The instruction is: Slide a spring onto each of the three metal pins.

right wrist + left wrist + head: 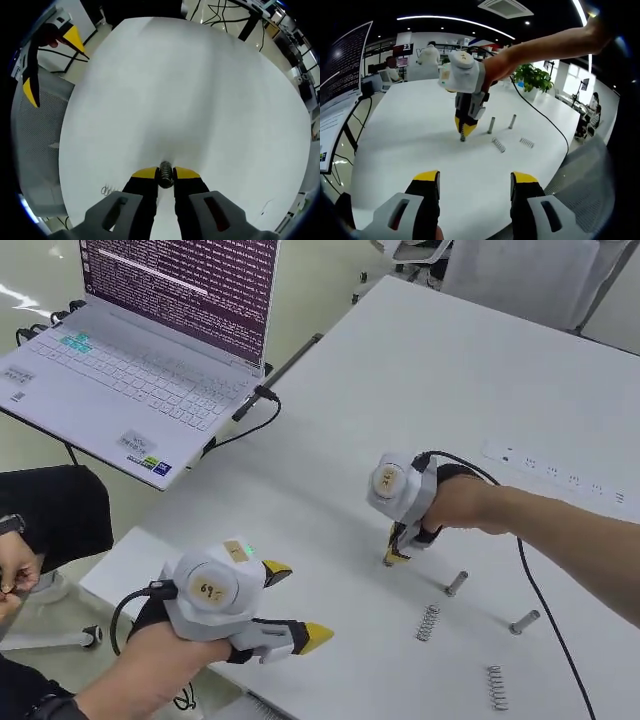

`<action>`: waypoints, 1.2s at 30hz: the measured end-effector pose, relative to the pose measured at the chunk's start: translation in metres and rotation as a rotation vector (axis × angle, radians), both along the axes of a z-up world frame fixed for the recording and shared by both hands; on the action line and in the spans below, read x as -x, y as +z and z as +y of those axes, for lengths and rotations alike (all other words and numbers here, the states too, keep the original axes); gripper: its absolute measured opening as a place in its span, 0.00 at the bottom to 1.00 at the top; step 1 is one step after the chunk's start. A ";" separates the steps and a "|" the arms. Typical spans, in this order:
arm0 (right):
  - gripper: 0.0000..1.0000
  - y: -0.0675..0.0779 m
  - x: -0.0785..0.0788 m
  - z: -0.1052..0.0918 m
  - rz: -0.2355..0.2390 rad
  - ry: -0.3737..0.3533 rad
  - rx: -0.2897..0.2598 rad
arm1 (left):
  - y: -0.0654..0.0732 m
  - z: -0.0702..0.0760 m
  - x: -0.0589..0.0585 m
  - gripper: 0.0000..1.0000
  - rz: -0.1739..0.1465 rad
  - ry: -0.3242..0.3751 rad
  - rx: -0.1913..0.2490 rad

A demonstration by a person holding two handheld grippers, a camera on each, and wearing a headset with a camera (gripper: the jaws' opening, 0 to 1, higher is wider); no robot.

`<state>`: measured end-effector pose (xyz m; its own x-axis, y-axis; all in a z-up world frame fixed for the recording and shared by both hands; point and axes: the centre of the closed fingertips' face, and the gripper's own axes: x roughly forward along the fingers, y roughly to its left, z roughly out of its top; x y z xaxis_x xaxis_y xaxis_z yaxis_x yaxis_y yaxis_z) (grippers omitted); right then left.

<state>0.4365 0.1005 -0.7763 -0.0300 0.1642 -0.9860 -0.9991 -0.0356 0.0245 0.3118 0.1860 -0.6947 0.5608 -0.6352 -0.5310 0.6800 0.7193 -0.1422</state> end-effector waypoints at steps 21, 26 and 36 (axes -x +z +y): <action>0.22 0.020 0.004 -0.006 -0.018 -0.012 -0.021 | 0.004 -0.003 0.001 0.52 -0.010 -0.015 -0.006; 0.23 0.030 0.001 -0.007 -0.039 -0.036 -0.044 | 0.006 -0.004 0.000 0.52 -0.012 -0.019 -0.006; 0.24 0.045 0.000 -0.012 -0.059 -0.120 -0.116 | 0.009 -0.006 0.001 0.52 -0.020 -0.025 -0.008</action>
